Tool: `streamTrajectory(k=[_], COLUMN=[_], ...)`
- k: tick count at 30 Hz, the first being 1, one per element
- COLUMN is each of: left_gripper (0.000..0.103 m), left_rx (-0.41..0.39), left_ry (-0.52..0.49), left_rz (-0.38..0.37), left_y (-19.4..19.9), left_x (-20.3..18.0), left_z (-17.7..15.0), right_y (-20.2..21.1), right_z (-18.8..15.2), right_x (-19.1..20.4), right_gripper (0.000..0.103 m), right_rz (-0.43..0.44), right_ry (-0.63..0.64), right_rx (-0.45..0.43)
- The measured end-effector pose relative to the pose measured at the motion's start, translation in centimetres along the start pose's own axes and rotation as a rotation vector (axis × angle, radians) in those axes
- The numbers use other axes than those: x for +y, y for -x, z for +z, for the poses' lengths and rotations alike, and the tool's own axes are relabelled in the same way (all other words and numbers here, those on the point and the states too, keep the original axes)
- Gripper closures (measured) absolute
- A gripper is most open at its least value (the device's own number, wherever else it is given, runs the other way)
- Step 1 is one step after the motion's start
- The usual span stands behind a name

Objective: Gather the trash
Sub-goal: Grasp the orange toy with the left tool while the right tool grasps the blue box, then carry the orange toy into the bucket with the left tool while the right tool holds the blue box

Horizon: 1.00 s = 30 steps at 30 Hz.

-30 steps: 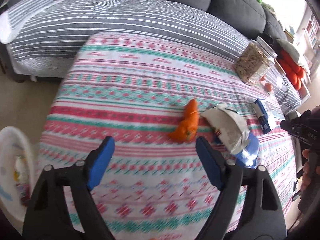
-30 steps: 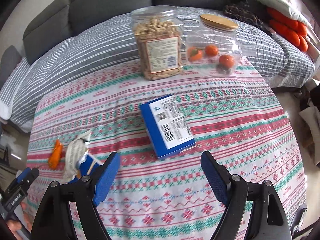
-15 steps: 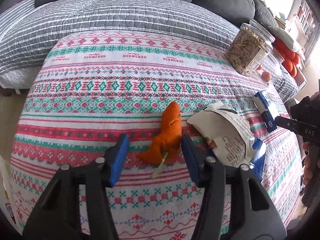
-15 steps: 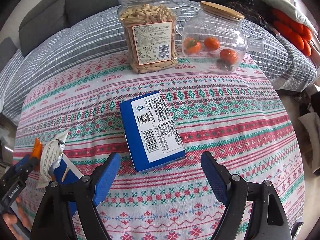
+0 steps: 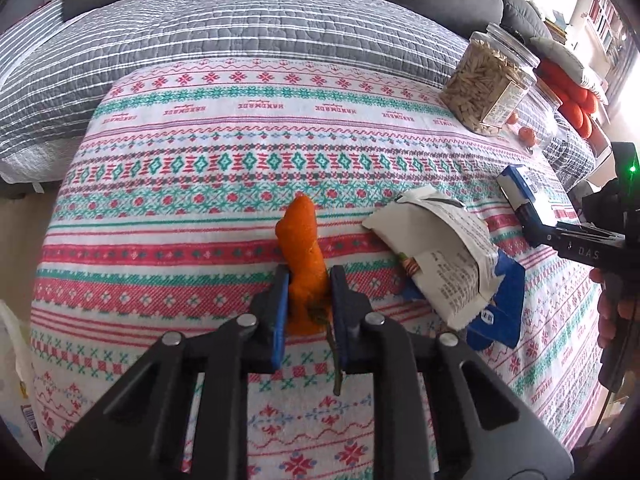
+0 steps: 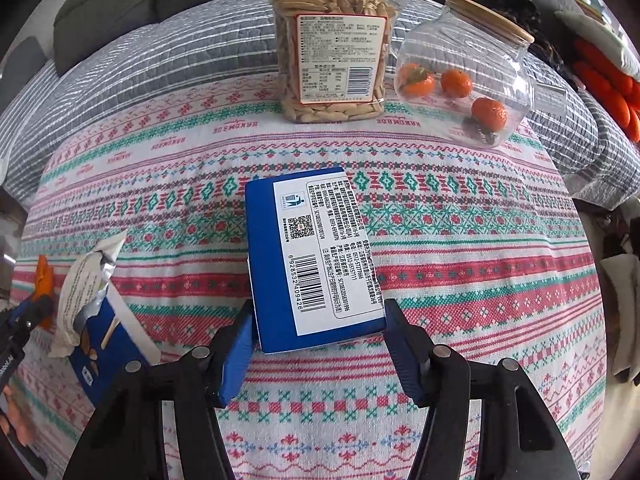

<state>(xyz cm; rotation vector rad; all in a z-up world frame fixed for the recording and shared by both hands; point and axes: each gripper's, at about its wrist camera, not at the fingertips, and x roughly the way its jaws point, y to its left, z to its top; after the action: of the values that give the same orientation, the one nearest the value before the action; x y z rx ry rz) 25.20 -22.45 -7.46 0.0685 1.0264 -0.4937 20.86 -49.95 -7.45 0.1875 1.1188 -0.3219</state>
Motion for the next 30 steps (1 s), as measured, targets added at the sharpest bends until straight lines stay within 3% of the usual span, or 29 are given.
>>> streamTrajectory(k=[5, 13, 30], left_gripper=[0.082, 0.082, 0.082], left_rx=[-0.016, -0.025, -0.047], left_ry=[0.015, 0.084, 0.134], left_rz=[0.017, 0.024, 0.089], left_y=[2.1, 5.8, 12.3], left_x=[1.2, 3.9, 8.7], left_z=[-0.6, -2.3, -6.1], right_y=[1.9, 5.8, 13.5], right_z=[-0.8, -3.0, -7.0], right_x=[0.4, 0.8, 7.0], right_gripper=[0.041, 0.041, 0.041], right_rz=[-0.024, 0.018, 0.126], right_ry=[0.0, -0.032, 0.1], right_rx=[0.009, 0.028, -0.08])
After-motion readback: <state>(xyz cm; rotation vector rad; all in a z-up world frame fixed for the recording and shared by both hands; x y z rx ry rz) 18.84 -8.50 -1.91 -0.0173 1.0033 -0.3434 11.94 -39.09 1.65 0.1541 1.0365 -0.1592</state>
